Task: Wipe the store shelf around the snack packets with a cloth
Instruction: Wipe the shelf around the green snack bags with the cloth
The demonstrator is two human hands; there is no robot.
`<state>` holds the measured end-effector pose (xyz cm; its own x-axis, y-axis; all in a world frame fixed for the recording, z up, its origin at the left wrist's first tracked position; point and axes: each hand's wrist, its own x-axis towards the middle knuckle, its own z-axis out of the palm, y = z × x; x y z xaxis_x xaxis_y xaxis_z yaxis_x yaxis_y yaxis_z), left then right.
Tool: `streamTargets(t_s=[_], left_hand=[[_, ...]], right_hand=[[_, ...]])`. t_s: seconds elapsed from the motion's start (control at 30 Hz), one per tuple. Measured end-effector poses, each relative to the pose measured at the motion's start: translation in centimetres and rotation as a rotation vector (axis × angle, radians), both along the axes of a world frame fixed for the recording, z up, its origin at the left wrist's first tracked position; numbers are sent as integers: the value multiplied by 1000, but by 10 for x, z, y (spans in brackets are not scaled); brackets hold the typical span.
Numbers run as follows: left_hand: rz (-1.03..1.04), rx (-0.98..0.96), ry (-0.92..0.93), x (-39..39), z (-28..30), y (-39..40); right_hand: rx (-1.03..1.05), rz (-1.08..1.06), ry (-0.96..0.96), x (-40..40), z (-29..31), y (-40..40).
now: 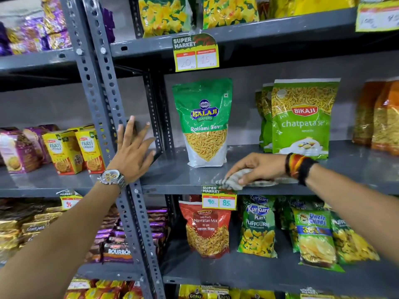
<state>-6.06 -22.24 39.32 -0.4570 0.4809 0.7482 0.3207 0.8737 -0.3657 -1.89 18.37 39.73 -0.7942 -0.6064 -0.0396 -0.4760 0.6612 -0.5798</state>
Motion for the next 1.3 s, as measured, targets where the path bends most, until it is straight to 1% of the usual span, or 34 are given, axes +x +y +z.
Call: streamTargets(t_s=[0.07, 0.17, 0.23, 0.3, 0.4, 0.47, 0.5, 0.6, 0.63, 0.67, 0.7, 0.77, 0.83, 0.9, 0.97, 1.03, 1.07, 1.2, 1.3], left_hand=[[-91, -46, -40, 6, -9, 18], [-287, -136, -171, 14, -32, 61], [-353, -171, -302, 13, -47, 91], [-399, -188, -406, 6, -58, 116], [-426, -220, -502, -5, -69, 138], [-432, -211, -490, -11, -73, 138], [-441, -198, -475, -14, -75, 136], [-465, -195, -434, -16, -81, 133], [-469, -195, -416, -17, -82, 133], [-472, -190, -407, -17, -82, 134], [-476, -181, -403, -17, -82, 134], [-481, -166, -398, -15, -82, 134], [-467, -167, -421, -12, -81, 134], [-454, -164, -446, -10, -80, 135], [-441, -162, -449, -9, -81, 135], [-431, -161, -450, -10, -81, 134], [-427, -161, -450, -9, -80, 135], [-420, -142, -440, -7, -76, 135], [-398, -128, -440, -10, -77, 123]], right_hand=[[-55, -46, -6, 1, 13, 20], [-208, -298, 166, -22, 17, 33], [-243, -396, 226, -36, 12, 30], [-214, -445, 234, -50, 0, 22], [-99, -420, 232, -61, -21, 10], [-7, -381, 272, -52, -25, 9], [13, -344, 252, -41, -23, 13], [55, -90, 56, -1, -7, 35], [48, -46, 14, 5, 1, 47], [21, -44, -12, 6, 9, 58], [-27, -91, -4, 1, 12, 67], [-112, -237, 110, -15, 10, 74], [-85, -345, 196, -30, -10, 66], [-20, -334, 229, -30, -30, 58], [17, -238, 125, -19, -25, 56], [30, -107, 9, -8, -5, 59], [17, -89, -7, -8, 3, 58], [-102, -277, 174, -41, 8, 31], [-40, -293, 222, -71, -6, 3]])
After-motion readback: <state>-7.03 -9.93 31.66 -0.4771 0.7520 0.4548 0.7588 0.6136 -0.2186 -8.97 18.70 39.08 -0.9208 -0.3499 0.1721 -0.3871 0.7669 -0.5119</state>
